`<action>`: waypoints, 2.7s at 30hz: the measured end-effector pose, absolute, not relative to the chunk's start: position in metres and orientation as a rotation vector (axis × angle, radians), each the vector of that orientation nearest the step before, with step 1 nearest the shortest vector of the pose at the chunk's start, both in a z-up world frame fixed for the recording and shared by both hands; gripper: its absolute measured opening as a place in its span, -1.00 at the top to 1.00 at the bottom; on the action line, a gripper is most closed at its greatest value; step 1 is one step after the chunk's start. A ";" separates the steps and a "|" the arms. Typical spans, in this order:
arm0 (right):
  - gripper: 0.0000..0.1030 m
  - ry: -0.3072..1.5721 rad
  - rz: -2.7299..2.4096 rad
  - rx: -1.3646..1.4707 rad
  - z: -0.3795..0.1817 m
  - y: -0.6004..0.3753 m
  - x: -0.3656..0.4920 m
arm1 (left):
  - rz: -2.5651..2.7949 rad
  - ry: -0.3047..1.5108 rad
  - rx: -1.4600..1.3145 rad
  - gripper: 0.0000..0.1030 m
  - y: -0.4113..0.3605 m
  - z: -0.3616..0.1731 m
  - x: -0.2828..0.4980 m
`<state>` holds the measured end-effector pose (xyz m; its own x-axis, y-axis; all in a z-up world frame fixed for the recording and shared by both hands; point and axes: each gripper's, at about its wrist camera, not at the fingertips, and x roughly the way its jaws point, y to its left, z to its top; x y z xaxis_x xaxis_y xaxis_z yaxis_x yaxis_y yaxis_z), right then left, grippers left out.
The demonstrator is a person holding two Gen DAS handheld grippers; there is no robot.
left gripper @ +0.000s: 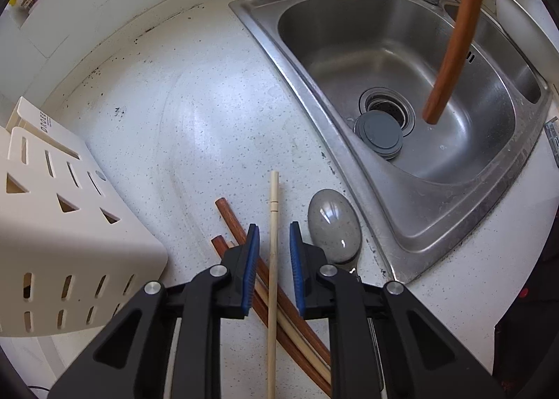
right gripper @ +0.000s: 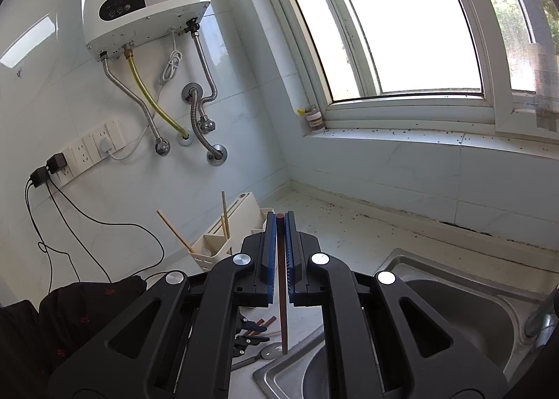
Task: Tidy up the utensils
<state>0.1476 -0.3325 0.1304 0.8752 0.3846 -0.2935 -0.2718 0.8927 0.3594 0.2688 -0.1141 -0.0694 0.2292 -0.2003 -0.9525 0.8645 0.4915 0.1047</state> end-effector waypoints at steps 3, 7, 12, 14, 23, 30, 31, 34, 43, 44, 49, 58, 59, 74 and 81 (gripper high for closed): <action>0.91 0.369 0.355 0.316 0.130 -0.332 0.147 | -0.823 1.100 0.755 0.92 -0.116 -0.072 0.269; 0.91 0.369 0.360 0.315 0.130 -0.332 0.147 | -0.820 1.095 0.748 0.92 -0.117 -0.073 0.266; 0.91 0.371 0.360 0.310 0.130 -0.331 0.147 | -0.811 1.017 0.700 0.92 -0.110 -0.052 0.255; 0.91 0.371 0.364 0.306 0.131 -0.329 0.147 | -0.812 0.978 0.656 0.92 -0.104 -0.036 0.250; 0.91 0.333 0.409 0.288 0.148 -0.310 0.155 | -0.752 0.674 0.369 0.92 -0.060 0.062 0.216; 0.91 0.289 0.489 0.270 0.174 -0.285 0.168 | -0.555 0.387 0.148 0.92 -0.017 0.118 0.197; 0.91 0.281 0.504 0.270 0.178 -0.282 0.171 | -0.534 0.354 0.125 0.92 -0.012 0.123 0.198; 0.91 0.249 0.541 0.259 0.194 -0.269 0.179 | -0.464 0.279 0.040 0.92 0.002 0.134 0.203; 0.91 0.189 0.605 0.231 0.231 -0.232 0.215 | -0.331 0.107 -0.043 0.92 0.016 0.146 0.237; 0.91 0.184 0.609 0.227 0.233 -0.228 0.219 | -0.312 0.074 -0.058 0.92 0.017 0.148 0.238; 0.91 0.167 0.587 0.190 0.238 -0.211 0.243 | -0.219 -0.059 -0.095 0.92 0.021 0.151 0.242; 0.91 0.201 0.589 0.172 0.227 -0.195 0.281 | -0.114 -0.202 -0.035 0.92 0.002 0.133 0.237; 0.91 0.207 0.591 0.170 0.225 -0.194 0.283 | -0.114 -0.203 -0.038 0.92 0.002 0.130 0.237; 0.91 0.299 0.606 0.159 0.194 -0.202 0.288 | -0.030 -0.204 0.151 0.91 -0.030 0.079 0.232; 0.91 0.333 0.627 0.166 0.186 -0.200 0.289 | -0.050 -0.109 0.121 0.91 -0.022 0.070 0.234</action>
